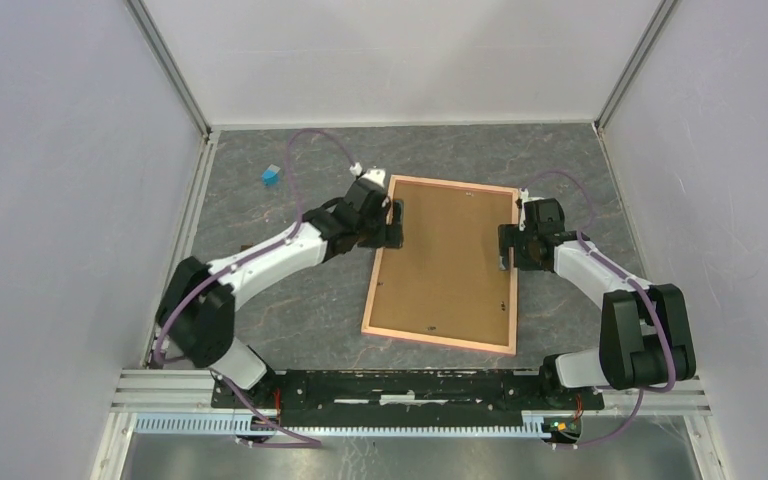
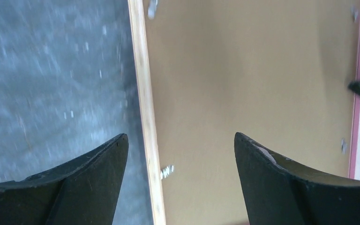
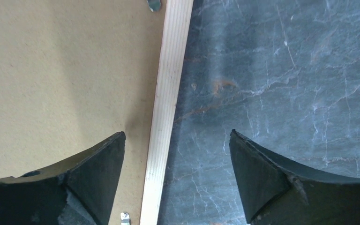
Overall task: Put the photo into the frame
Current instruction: Install the photo frame at the center of the board.
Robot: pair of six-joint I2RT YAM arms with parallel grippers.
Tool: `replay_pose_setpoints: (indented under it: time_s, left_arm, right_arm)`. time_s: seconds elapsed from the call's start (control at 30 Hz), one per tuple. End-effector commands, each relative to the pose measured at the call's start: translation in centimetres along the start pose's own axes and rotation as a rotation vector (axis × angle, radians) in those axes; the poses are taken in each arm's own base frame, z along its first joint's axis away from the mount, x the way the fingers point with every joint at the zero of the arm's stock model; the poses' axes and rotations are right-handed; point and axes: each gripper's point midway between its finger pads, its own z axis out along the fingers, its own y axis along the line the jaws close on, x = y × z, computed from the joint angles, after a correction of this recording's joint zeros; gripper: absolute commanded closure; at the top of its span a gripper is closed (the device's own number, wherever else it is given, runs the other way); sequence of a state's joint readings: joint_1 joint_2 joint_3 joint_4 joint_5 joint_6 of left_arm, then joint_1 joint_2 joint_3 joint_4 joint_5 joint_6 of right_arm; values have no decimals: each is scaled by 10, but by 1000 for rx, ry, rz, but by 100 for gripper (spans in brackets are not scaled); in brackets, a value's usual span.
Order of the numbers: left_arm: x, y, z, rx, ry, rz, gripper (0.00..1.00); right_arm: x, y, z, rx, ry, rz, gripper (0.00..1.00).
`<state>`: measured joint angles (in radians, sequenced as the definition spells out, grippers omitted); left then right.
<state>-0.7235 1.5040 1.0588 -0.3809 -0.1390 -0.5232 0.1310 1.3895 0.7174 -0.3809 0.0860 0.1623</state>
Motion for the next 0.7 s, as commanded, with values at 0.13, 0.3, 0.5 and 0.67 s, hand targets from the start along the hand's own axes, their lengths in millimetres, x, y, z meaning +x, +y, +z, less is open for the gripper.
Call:
replay_pose_setpoints:
  time_s: [0.13,0.3,0.5,0.67]
  left_arm:
    - [-53,18,61,-221,-18,169,11]
    - [-53,15,86,-197,34,171,11]
    - [-54,31,111,-238,73,158,26]
    - [-57,41,127,-246,87,136,29]
  right_arm:
    - [-17,12,11,-62,-77,-6,32]
    - [-9,13,14,-74,-64,-19,53]
    - [-7,16,18,-88,-53,-24,65]
    - [-5,17,21,-89,-42,-25,67]
